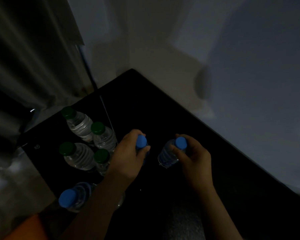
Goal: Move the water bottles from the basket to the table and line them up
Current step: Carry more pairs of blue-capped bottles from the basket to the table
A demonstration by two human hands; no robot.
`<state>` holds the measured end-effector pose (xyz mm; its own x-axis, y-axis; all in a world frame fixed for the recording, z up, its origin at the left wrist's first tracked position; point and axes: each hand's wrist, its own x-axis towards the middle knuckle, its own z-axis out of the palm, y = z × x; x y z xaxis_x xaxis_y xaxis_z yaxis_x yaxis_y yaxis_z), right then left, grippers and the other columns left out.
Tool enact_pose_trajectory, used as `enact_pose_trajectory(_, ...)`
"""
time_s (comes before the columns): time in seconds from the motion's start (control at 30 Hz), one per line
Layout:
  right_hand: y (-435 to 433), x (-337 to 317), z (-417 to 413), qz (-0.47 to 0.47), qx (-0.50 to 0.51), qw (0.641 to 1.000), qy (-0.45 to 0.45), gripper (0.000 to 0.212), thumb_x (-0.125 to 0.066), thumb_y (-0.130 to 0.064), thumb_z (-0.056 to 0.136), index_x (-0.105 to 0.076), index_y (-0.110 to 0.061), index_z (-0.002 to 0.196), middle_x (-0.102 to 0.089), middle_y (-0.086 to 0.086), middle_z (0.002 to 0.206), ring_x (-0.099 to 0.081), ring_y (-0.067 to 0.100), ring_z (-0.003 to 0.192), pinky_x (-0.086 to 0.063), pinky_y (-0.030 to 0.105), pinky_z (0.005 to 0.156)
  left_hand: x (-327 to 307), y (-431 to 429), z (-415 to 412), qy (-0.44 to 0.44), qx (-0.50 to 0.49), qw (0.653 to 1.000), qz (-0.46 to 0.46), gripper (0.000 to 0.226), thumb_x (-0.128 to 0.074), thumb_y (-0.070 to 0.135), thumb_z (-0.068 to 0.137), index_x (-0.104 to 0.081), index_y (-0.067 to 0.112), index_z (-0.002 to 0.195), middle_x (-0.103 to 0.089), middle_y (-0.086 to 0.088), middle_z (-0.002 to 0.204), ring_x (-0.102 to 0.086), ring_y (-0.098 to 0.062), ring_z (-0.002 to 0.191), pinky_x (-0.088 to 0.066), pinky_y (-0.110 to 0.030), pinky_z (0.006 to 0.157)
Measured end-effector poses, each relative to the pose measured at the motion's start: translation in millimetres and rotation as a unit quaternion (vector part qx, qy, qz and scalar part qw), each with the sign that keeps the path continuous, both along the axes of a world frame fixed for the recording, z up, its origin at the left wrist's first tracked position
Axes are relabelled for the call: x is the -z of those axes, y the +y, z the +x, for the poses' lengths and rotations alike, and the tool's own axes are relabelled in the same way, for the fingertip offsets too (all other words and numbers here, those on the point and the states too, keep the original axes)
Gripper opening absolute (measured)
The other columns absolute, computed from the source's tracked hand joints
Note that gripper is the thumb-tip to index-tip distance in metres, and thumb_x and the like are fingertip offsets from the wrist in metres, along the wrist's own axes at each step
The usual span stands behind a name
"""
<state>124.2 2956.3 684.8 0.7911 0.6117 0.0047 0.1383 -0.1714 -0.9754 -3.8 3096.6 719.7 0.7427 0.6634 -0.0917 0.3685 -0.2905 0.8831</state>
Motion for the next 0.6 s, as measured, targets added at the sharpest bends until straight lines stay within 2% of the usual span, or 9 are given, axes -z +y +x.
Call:
enact_pose_trajectory(0.13, -4.4, 5.7, 1.4, -0.008, -0.008, 1.0, -0.007, 0.036, -0.071, -0.018, 0.084, -0.063, -0.037, 0.114, -0.066, -0.026, 0.108, -0.064, -0.007, 0.098, -0.049, 0.005, 0.076, 0.6, -0.1, -4.5, 0.002, 0.002, 1.0, 0.001, 0.03, -0.059, 0.01, 0.09, -0.049, 0.004, 0.119, -0.052, -0.011, 0.122, -0.052, -0.023, 0.106, -0.044, -0.039, 0.093)
enact_pose_trajectory(0.33, -4.3, -6.9, 3.0, -0.104, -0.053, 0.989, -0.088, 0.044, -0.07, -0.021, 0.085, -0.052, -0.057, 0.104, -0.06, -0.038, 0.103, -0.057, -0.018, 0.097, -0.043, -0.002, 0.073, -0.1, -2.0, -5.2, 0.001, 0.003, 1.0, 0.029, 0.028, -0.06, 0.01, 0.089, -0.052, 0.004, 0.115, -0.054, -0.011, 0.114, -0.052, -0.02, 0.099, -0.042, -0.031, 0.086)
enact_pose_trajectory(0.4, -6.0, -12.0, 6.3, -0.149, -0.072, 0.979, -0.121, 0.042, -0.071, -0.022, 0.084, -0.053, -0.051, 0.108, -0.059, -0.035, 0.098, -0.055, -0.02, 0.091, -0.041, -0.004, 0.068, -0.8, -2.7, -5.2, 0.005, 0.001, 0.999, 0.038, 0.024, -0.06, 0.011, 0.09, -0.053, 0.007, 0.112, -0.055, -0.009, 0.111, -0.052, -0.018, 0.095, -0.041, -0.025, 0.082)
enact_pose_trajectory(0.5, -13.7, -17.2, 9.4, -0.243, -0.084, 0.956, -0.14, 0.048, -0.071, -0.027, 0.083, -0.051, -0.03, 0.127, -0.056, -0.019, 0.109, -0.053, -0.009, 0.086, -0.041, 0.001, 0.062, -1.8, -2.6, -4.5, 0.014, -0.009, 0.998, 0.055, 0.023, -0.062, 0.01, 0.089, -0.055, 0.007, 0.11, -0.057, -0.01, 0.111, -0.054, -0.018, 0.096, -0.04, -0.022, 0.081)
enact_pose_trajectory(0.6, -29.6, -21.7, 9.2, -0.325, -0.119, 0.923, -0.167, 0.047, -0.071, -0.033, 0.082, -0.052, -0.027, 0.125, -0.06, -0.009, 0.114, -0.05, -0.007, 0.078, -0.038, 0.007, 0.061, -8.1, -1.0, -3.5, 0.04, 0.001, 0.997, 0.059, 0.033, -0.063, 0.01, 0.088, -0.053, 0.006, 0.12, -0.055, -0.013, 0.122, -0.053, -0.023, 0.106, -0.04, -0.024, 0.088)
